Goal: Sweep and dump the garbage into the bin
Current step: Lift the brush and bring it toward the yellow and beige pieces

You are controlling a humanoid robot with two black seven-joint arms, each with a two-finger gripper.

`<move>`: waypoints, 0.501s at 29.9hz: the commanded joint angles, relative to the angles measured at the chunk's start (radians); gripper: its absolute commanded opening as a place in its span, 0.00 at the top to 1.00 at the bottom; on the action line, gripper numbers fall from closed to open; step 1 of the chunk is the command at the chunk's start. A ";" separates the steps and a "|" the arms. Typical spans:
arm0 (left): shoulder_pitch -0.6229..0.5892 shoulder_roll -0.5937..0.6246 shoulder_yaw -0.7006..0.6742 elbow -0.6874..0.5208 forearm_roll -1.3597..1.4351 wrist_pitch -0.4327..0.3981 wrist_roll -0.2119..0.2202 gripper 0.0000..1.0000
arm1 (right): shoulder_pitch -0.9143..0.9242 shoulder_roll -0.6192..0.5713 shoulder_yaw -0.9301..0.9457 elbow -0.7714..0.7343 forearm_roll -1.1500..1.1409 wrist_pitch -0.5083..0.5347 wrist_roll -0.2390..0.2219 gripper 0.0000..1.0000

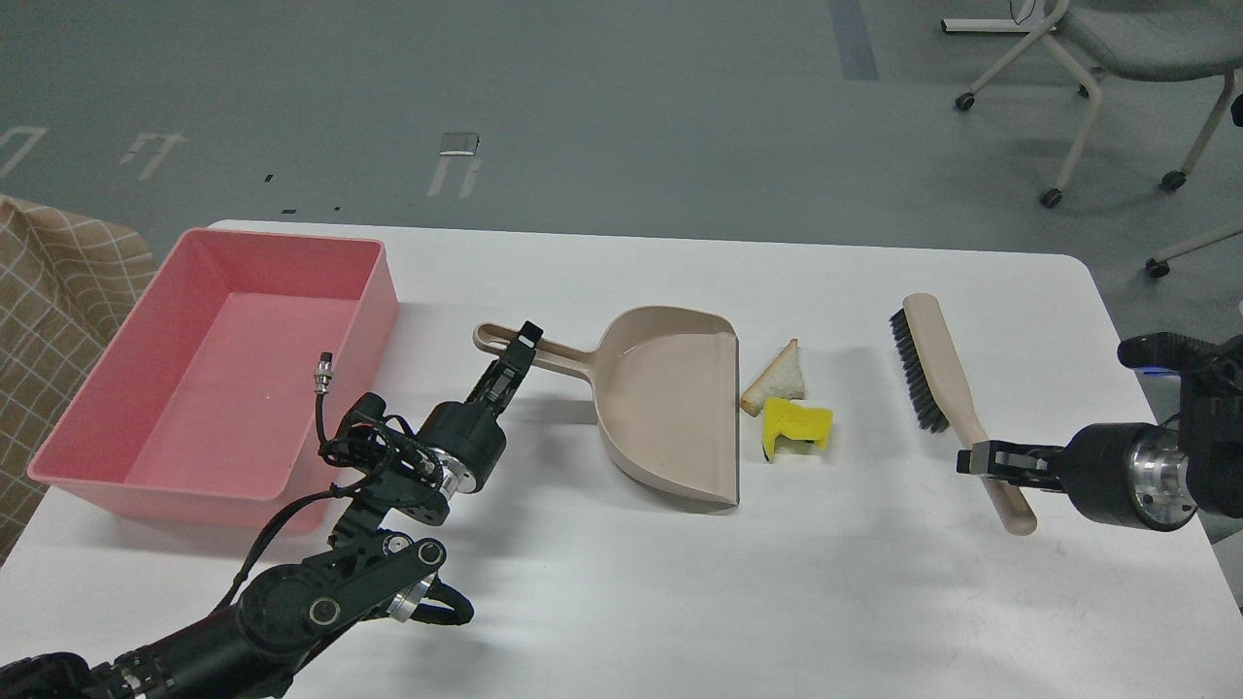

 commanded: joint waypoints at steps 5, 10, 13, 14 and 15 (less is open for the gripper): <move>0.000 0.000 0.000 -0.001 0.000 0.000 0.000 1.00 | -0.015 0.033 -0.003 0.000 0.000 -0.003 0.000 1.00; 0.000 0.001 0.000 -0.001 0.000 0.000 0.000 1.00 | -0.021 0.059 -0.005 0.000 0.000 -0.003 0.000 1.00; -0.002 0.001 -0.002 -0.001 0.000 0.000 0.000 1.00 | -0.027 0.062 -0.006 0.000 0.000 -0.008 0.000 1.00; 0.000 0.001 0.000 -0.001 0.001 0.000 0.000 1.00 | -0.032 0.071 -0.002 0.000 0.000 -0.008 0.000 1.00; 0.000 0.001 0.000 -0.001 0.001 0.000 -0.002 1.00 | -0.035 0.079 0.000 -0.003 0.000 -0.008 0.000 1.00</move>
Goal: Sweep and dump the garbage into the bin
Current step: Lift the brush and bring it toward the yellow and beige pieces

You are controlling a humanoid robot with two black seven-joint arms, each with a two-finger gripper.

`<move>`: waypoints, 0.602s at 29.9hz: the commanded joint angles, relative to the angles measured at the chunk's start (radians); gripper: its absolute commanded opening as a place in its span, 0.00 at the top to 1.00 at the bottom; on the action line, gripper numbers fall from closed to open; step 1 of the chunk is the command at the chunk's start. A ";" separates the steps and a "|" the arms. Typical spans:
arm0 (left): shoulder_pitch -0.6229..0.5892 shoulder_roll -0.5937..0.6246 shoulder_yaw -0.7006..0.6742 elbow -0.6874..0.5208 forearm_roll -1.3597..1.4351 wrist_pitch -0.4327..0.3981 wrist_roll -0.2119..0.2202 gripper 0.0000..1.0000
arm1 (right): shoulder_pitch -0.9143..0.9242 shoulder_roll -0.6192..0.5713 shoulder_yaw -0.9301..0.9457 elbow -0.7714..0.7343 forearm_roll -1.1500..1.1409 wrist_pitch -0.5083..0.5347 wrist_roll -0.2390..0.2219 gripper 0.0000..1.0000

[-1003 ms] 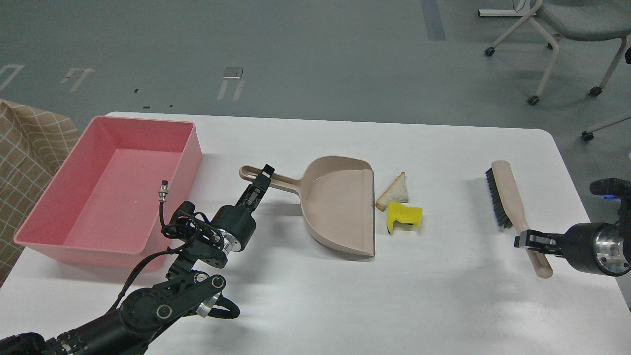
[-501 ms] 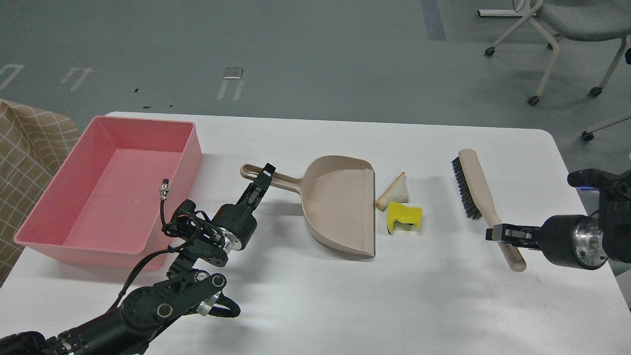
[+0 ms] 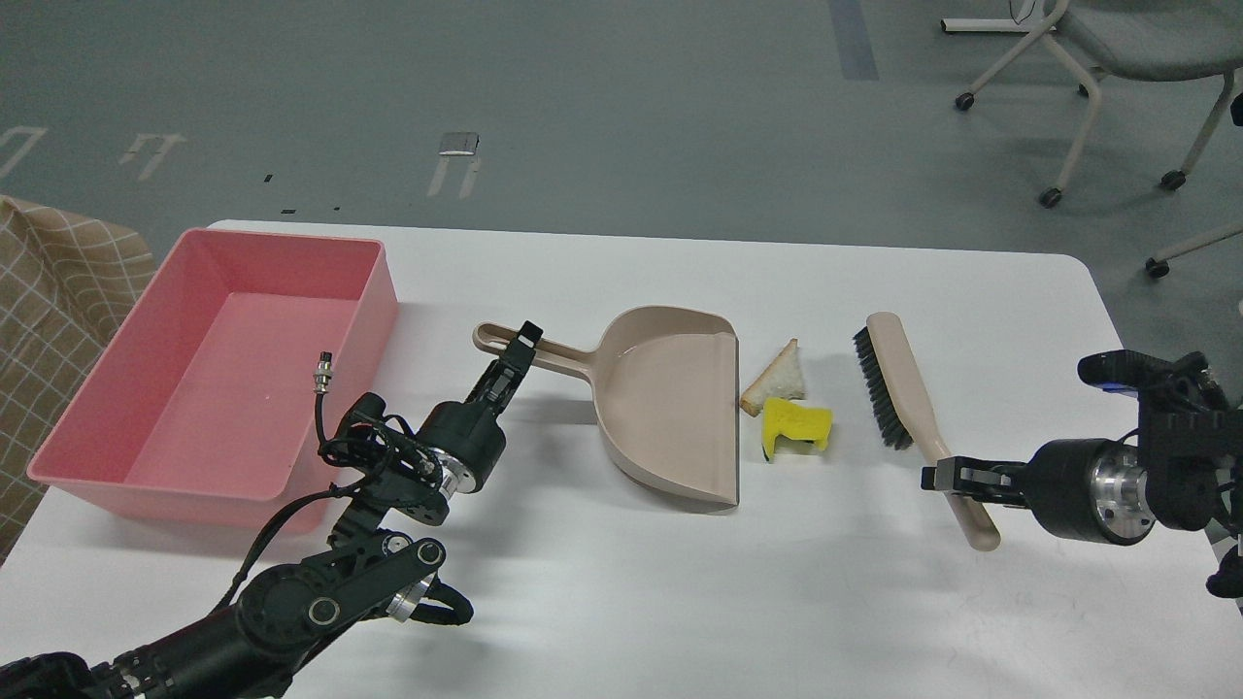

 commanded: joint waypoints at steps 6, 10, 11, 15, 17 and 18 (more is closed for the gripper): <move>-0.001 0.000 0.000 0.000 0.001 0.000 -0.002 1.00 | -0.015 0.035 0.008 -0.006 0.000 -0.007 0.000 1.00; -0.001 0.000 0.000 -0.002 0.001 0.000 -0.002 1.00 | -0.015 0.044 0.008 -0.007 0.000 -0.009 -0.001 1.00; -0.001 0.000 0.000 0.000 0.001 0.000 -0.002 1.00 | -0.015 0.047 0.006 -0.009 0.002 -0.009 -0.001 1.00; -0.004 -0.003 0.000 -0.002 0.001 0.000 -0.002 1.00 | -0.016 0.067 0.006 -0.013 0.003 -0.010 -0.003 0.99; -0.006 -0.003 0.000 -0.002 0.001 0.000 -0.002 1.00 | -0.021 0.081 0.006 -0.016 0.005 -0.010 -0.005 0.99; -0.006 -0.003 0.000 -0.002 0.001 0.000 -0.002 1.00 | -0.024 0.086 0.006 -0.018 0.005 -0.010 -0.006 0.99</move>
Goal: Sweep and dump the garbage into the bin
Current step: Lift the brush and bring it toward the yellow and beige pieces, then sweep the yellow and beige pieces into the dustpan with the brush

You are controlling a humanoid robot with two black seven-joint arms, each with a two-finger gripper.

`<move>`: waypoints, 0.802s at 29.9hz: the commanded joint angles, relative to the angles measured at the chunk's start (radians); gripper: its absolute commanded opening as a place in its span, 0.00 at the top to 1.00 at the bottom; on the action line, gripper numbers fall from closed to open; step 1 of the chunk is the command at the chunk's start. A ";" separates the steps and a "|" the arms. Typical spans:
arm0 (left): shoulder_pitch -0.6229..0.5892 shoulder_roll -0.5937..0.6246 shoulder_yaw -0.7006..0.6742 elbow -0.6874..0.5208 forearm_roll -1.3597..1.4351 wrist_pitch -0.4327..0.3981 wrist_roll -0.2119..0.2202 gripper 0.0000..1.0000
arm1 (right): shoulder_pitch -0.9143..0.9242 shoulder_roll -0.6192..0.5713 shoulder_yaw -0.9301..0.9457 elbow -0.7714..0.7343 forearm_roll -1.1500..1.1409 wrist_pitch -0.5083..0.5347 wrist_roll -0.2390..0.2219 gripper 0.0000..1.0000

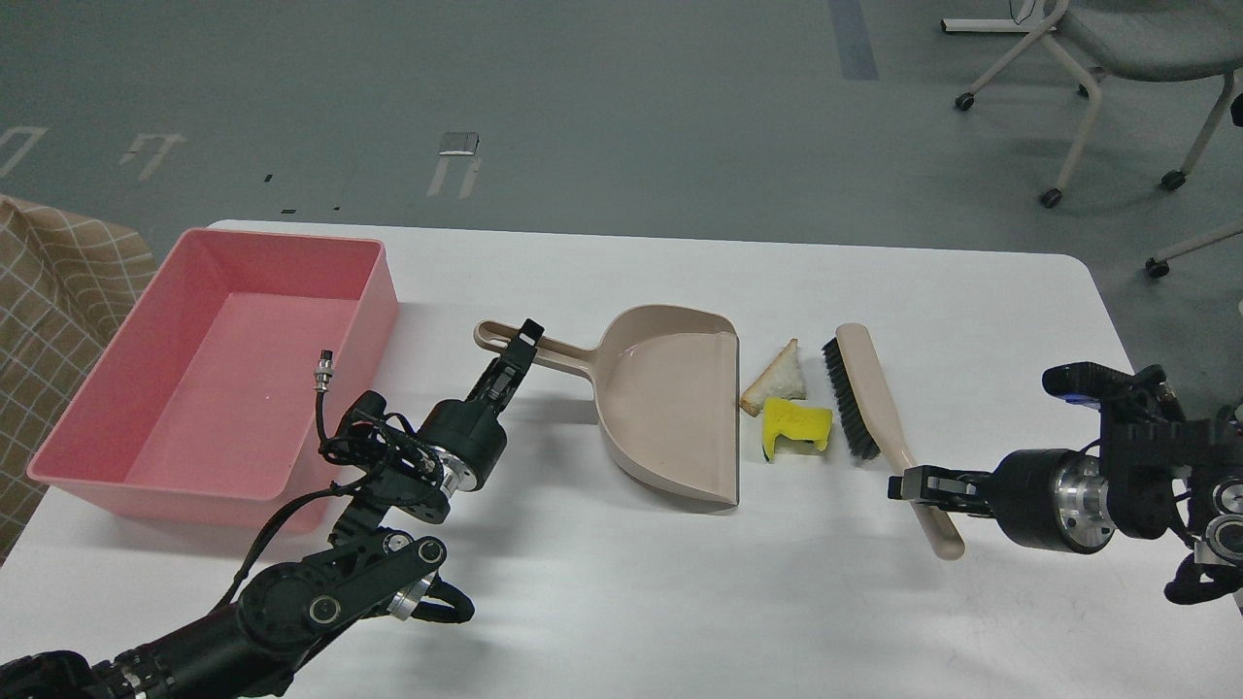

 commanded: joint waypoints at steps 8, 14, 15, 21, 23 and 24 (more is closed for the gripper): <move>-0.001 0.001 0.000 0.001 0.000 0.000 0.000 1.00 | -0.011 0.074 -0.001 -0.036 0.003 -0.004 -0.013 0.99; -0.003 -0.002 0.000 0.001 0.000 0.000 0.002 1.00 | -0.012 0.142 0.003 -0.066 0.008 -0.011 -0.015 0.99; -0.003 -0.002 0.000 0.001 0.000 0.000 0.002 1.00 | -0.011 0.153 0.003 -0.070 0.009 -0.012 -0.015 0.99; -0.003 0.000 0.000 0.001 0.000 0.000 0.002 1.00 | -0.011 0.251 0.020 -0.112 0.009 -0.023 -0.016 0.99; -0.003 0.000 0.000 0.001 0.000 0.000 0.002 1.00 | -0.011 0.288 0.034 -0.127 0.009 -0.023 -0.016 0.99; -0.003 0.000 0.000 0.001 0.000 0.000 0.002 1.00 | -0.011 0.300 0.040 -0.132 0.009 -0.023 -0.016 0.99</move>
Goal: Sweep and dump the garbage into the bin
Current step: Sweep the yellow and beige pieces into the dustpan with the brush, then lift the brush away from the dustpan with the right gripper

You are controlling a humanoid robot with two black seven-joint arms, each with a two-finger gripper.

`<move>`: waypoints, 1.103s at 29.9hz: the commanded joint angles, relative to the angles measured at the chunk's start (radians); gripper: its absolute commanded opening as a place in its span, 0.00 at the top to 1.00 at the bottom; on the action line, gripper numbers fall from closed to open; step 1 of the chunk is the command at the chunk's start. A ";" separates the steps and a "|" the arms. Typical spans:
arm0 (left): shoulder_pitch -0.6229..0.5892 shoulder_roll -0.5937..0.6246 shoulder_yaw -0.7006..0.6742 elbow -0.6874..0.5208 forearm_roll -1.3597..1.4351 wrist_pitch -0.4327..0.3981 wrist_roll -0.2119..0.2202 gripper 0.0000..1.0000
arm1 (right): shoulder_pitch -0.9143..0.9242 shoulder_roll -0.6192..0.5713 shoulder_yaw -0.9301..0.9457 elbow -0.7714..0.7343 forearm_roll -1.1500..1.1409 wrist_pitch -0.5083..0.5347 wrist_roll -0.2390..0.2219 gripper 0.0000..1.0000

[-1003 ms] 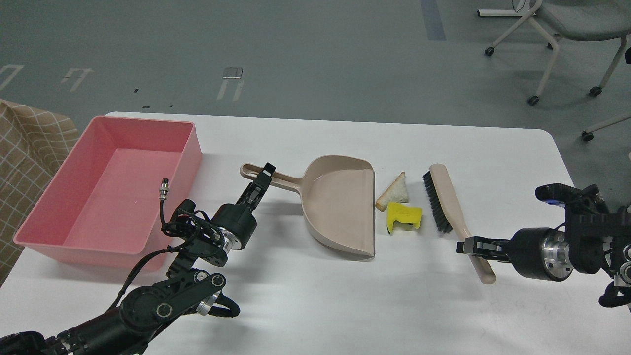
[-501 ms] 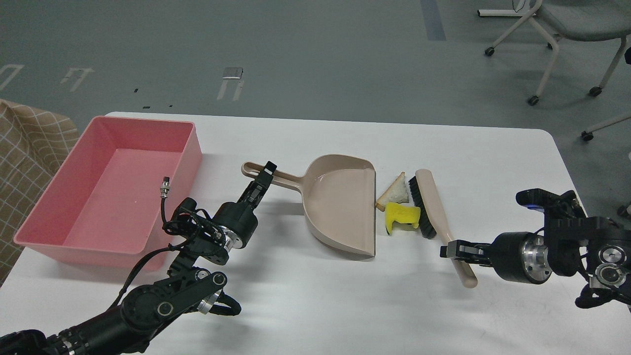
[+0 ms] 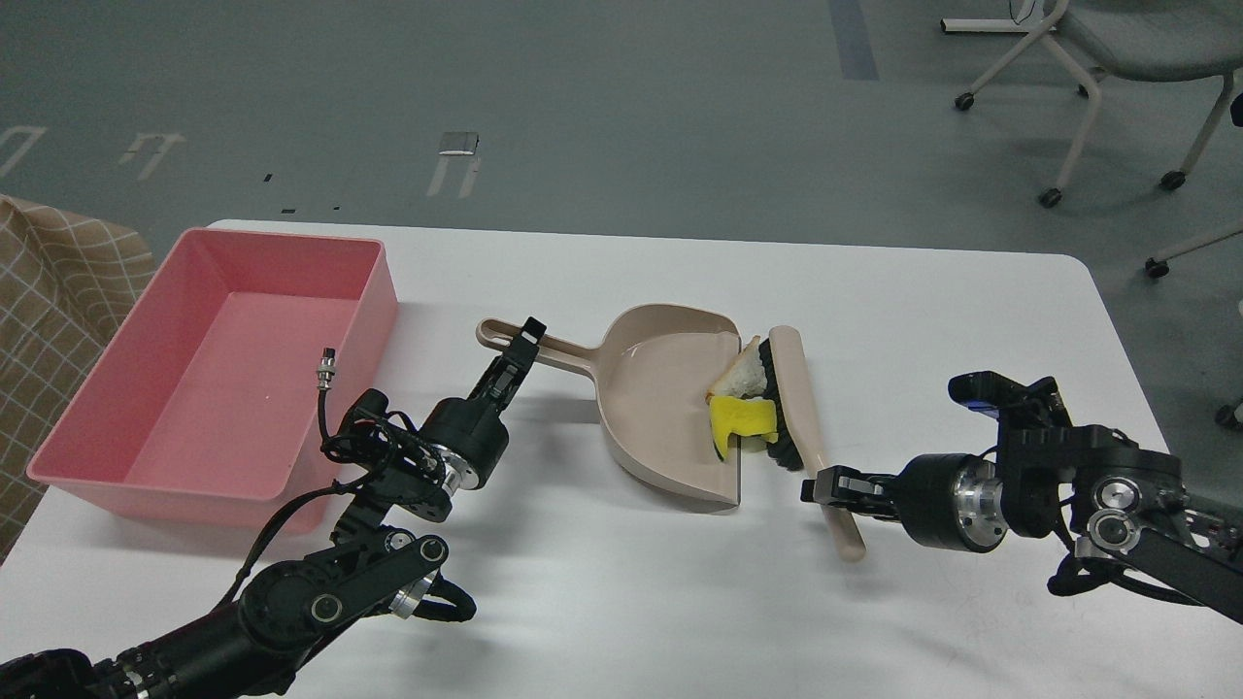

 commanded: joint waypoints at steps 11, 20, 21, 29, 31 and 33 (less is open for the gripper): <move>-0.006 -0.001 0.000 0.000 0.000 0.000 0.002 1.00 | 0.008 0.125 0.068 -0.009 0.000 -0.004 -0.012 0.99; -0.008 -0.006 0.000 0.000 -0.002 0.000 0.002 1.00 | 0.008 0.073 0.087 0.019 0.020 0.010 -0.012 0.98; -0.008 -0.004 -0.002 0.000 -0.002 0.000 0.002 1.00 | 0.008 0.062 0.088 0.020 0.021 0.010 -0.012 0.98; -0.006 0.001 -0.002 -0.002 -0.014 0.000 0.000 1.00 | 0.000 -0.028 0.126 0.074 0.052 0.013 -0.012 0.97; -0.006 -0.002 -0.003 0.000 -0.017 0.000 0.000 1.00 | 0.000 -0.047 0.151 0.079 0.066 0.022 -0.012 0.97; -0.006 -0.004 -0.006 -0.002 -0.017 0.000 0.000 1.00 | -0.001 -0.060 0.180 0.080 0.084 0.041 -0.012 0.97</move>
